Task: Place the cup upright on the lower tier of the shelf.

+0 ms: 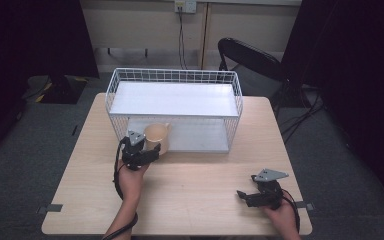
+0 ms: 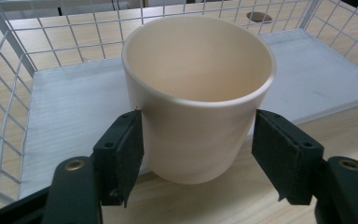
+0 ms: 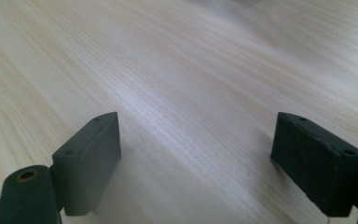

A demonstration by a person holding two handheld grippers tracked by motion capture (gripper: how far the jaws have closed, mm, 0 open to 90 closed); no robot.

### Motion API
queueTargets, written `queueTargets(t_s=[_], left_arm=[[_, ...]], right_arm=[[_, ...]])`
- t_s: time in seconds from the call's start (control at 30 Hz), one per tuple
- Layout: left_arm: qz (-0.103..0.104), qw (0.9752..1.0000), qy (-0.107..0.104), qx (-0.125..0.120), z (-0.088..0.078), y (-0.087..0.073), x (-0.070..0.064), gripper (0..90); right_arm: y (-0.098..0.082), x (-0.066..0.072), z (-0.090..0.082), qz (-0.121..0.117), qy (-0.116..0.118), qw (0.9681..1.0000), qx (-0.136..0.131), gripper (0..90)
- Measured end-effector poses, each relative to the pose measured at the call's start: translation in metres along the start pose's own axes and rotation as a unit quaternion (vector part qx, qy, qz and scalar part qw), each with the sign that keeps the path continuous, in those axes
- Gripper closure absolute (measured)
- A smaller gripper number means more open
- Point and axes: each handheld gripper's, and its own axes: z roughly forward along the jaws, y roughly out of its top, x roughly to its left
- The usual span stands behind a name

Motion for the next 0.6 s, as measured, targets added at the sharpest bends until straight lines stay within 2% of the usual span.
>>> queueTargets(t_s=[0.33,0.6], left_arm=[[-0.007,1.0,0.002,0.003,0.0053,-0.0008,0.0016,39.6],[-0.012,0.9999,-0.001,0.003,0.0072,0.0012,0.0023,46.8]], right_arm=[[0.0,0.0,0.0,0.0,0.0,1.0,0.0,14.9],[0.0,0.0,0.0,-0.001,0.0,1.0,0.0,14.9]])
